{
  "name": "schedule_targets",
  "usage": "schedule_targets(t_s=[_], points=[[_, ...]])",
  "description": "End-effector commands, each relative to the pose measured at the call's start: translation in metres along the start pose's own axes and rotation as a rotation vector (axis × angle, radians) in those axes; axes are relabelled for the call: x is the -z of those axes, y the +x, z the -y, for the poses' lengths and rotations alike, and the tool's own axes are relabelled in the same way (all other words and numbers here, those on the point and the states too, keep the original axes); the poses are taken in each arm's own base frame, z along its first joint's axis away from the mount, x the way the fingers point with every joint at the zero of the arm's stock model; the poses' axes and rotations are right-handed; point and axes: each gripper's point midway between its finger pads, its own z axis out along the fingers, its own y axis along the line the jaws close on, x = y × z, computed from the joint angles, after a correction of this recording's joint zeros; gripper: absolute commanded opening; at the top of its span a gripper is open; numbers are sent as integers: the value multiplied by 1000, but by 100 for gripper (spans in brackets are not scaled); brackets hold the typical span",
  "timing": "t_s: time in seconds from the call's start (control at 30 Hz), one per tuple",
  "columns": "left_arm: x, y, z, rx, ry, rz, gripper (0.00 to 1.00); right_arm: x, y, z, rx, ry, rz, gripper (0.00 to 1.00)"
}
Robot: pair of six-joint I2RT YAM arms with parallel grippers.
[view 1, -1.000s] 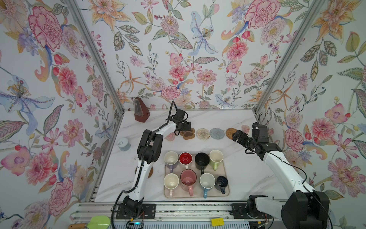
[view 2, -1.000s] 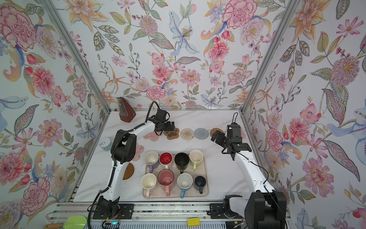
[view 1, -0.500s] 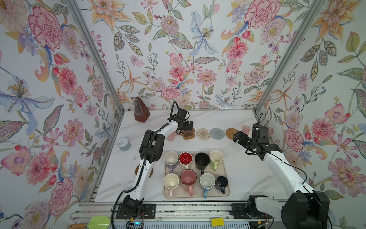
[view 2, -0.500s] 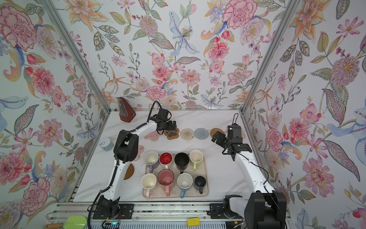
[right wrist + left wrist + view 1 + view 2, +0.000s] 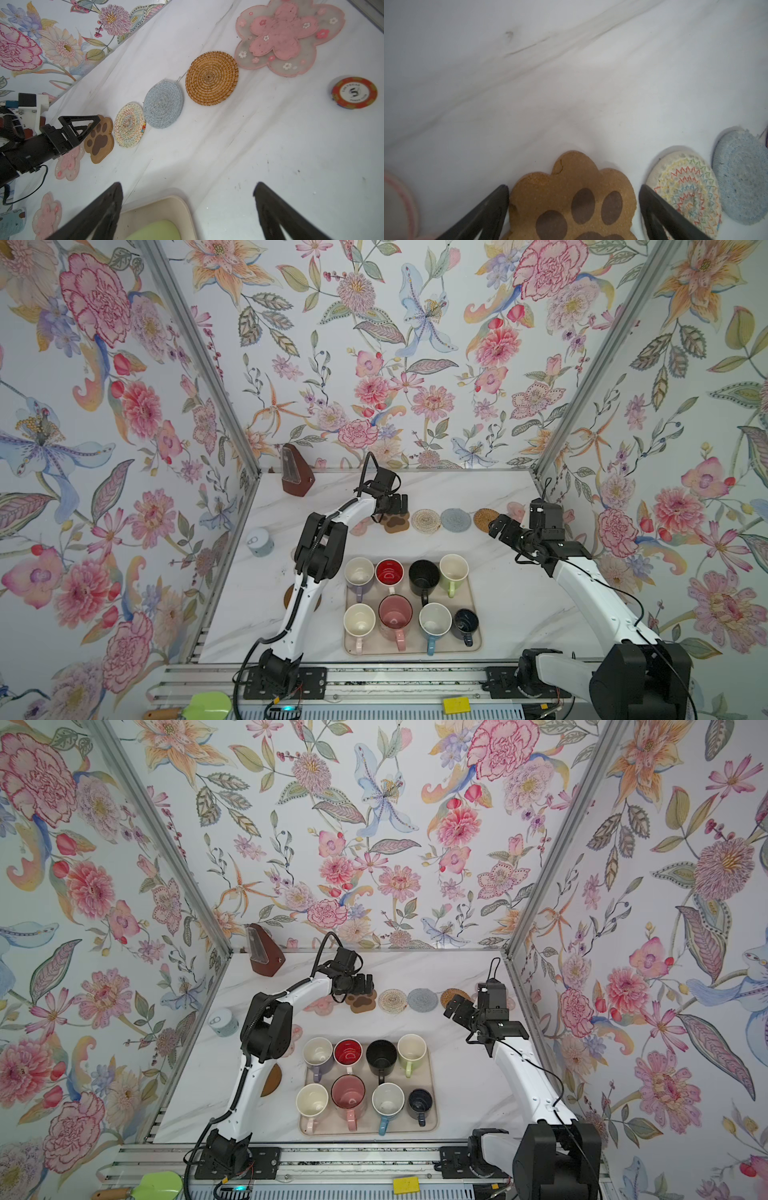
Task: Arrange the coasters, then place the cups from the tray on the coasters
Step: 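Lower the open left gripper onto the brown paw coaster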
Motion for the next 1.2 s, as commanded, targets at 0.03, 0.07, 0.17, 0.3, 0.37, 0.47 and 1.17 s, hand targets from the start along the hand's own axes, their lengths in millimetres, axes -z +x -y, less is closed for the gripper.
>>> schedule_targets(t_s=[0.03, 0.07, 0.17, 0.3, 0.37, 0.47, 1.17], points=[[-1, 11, 8, 0, 14, -22, 99, -2, 5, 5, -17, 12, -15, 99], [-1, 11, 9, 1, 17, -22, 99, -2, 5, 5, -16, 13, -15, 99], [1, 12, 10, 1, 22, -22, 99, -2, 4, 6, -16, 14, -14, 99], [4, 14, 12, 3, 31, -21, 99, -2, 4, 6, -18, 14, -14, 99], [6, 15, 16, -2, 37, -19, 99, -2, 5, 6, -19, 15, -14, 99], [8, 14, 15, 4, 39, -14, 99, -2, 4, 6, -19, 14, -13, 99], [71, -36, 24, -11, 31, 153, 99, -1, 2, 6, -18, 17, -3, 99]])
